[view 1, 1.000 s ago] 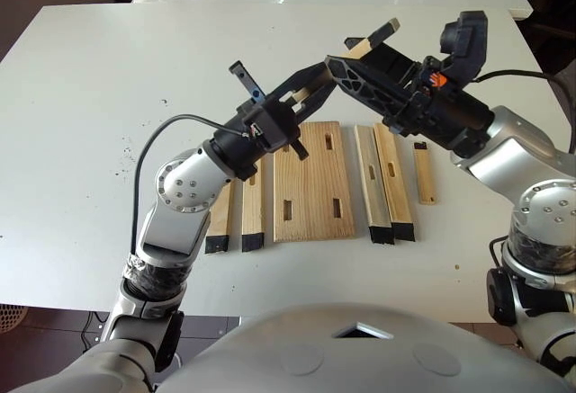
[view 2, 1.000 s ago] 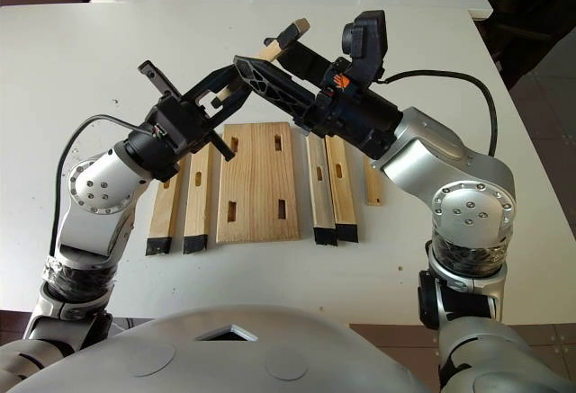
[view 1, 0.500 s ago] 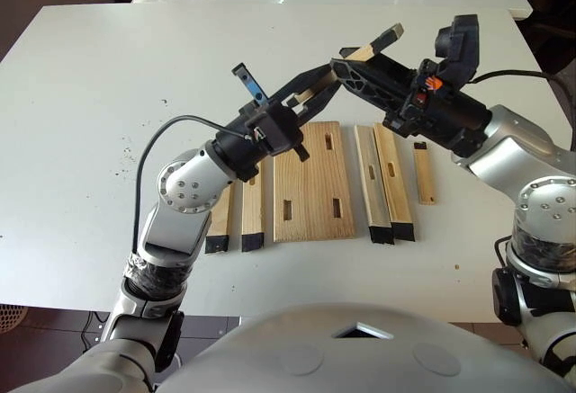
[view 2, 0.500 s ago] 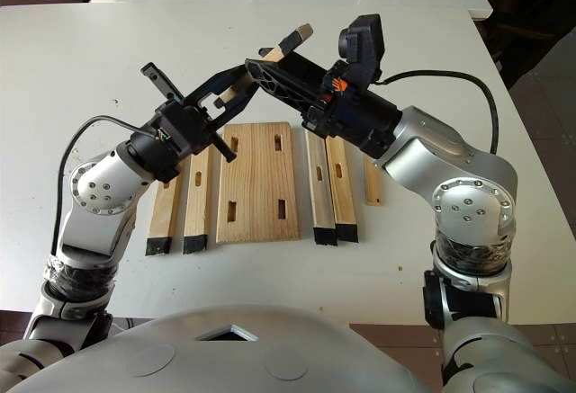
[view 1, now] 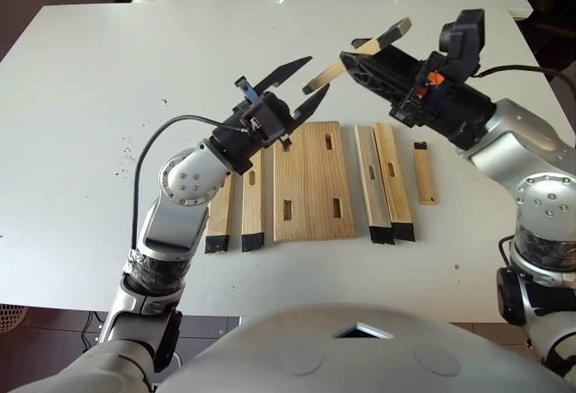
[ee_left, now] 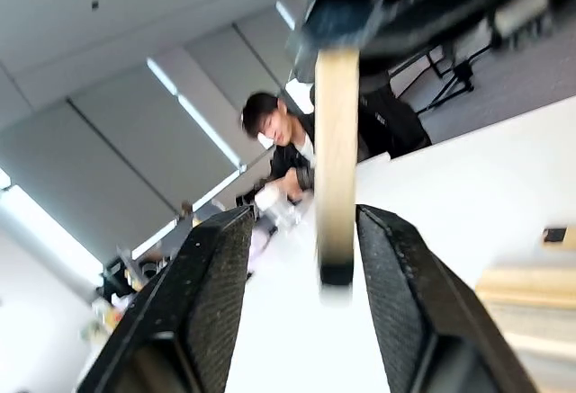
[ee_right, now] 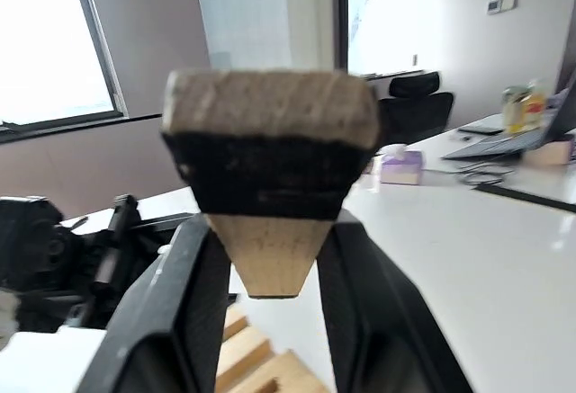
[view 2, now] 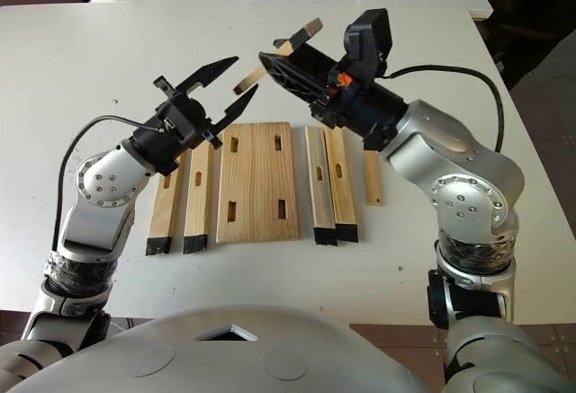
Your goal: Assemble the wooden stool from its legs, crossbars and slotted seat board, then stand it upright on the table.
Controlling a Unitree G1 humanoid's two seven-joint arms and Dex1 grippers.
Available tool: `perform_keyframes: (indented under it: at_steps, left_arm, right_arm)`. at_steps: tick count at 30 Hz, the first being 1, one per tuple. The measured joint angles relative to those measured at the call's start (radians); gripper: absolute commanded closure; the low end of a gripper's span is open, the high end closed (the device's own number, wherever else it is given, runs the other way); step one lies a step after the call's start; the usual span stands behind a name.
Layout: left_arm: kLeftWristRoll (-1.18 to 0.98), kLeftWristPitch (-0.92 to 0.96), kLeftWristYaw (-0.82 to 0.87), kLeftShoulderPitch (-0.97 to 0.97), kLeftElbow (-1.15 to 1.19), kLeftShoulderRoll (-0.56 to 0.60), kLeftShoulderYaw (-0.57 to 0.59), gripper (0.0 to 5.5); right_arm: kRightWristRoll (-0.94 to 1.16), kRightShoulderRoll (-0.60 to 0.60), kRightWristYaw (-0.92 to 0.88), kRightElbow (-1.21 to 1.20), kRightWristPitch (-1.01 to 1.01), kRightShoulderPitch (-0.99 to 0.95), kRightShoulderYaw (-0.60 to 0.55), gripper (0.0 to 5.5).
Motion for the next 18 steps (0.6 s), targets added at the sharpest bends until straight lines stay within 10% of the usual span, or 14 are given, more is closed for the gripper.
perform_keyframes:
  at_steps: [7,18]
  left_arm:
    - [-0.006,0.044,0.075,0.067,0.023,-0.016,0.1,3.5]
    - [0.048,0.009,0.103,0.098,0.028,-0.027,0.084,3.5]
  right_arm:
    - [-0.415,-0.3,0.435,0.211,-0.384,0.202,-0.011,4.2]
    - [-0.654,-0.315,0.706,0.395,-0.805,0.327,0.1,4.2]
